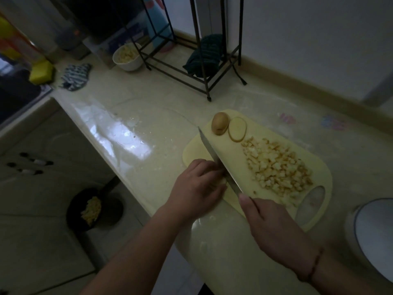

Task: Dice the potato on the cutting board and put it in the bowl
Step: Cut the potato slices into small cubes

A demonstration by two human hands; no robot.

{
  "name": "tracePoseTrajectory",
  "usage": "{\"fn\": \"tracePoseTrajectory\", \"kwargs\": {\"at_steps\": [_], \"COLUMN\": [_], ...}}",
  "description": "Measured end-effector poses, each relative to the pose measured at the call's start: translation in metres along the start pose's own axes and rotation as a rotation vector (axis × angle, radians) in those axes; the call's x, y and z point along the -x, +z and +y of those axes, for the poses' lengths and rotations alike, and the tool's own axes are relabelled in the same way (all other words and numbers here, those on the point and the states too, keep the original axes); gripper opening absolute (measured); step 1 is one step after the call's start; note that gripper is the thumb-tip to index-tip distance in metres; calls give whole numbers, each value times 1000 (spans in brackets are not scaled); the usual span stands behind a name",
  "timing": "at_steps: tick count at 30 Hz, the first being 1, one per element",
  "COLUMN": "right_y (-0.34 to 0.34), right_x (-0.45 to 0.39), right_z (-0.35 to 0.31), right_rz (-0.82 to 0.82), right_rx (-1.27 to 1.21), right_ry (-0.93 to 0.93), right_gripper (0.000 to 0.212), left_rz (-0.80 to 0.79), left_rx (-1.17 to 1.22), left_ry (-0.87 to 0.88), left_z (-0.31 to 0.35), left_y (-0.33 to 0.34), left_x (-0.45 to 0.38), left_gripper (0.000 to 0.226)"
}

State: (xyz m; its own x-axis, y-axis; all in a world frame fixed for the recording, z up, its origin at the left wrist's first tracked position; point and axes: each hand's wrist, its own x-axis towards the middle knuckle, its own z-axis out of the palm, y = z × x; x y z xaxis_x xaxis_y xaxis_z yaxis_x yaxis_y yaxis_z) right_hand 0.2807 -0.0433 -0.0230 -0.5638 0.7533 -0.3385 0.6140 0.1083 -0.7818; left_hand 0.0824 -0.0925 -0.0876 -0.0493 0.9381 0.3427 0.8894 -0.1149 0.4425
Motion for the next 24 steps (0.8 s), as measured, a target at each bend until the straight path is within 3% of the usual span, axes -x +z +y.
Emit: {"fn": "tracePoseTrajectory", "kwargs": {"at_steps": [5,14,24], "right_y": [-4,0,6], "right_x": [10,19,30], "right_z": [0,-5,7], "right_rz": [4,5,-12], "right_rx": [3,13,23], "right_ry": [-6,-12,78], "right_gripper": [59,53,64], "left_rz": [-1,-12,-27], "left_rx": [-32,-18,0], "left_ry": [64,0,15], "left_z": [-6,-4,-9], "left_y": [-4,-1,-3], "left_x": [9,7,2], "left_gripper": [18,21,25]}}
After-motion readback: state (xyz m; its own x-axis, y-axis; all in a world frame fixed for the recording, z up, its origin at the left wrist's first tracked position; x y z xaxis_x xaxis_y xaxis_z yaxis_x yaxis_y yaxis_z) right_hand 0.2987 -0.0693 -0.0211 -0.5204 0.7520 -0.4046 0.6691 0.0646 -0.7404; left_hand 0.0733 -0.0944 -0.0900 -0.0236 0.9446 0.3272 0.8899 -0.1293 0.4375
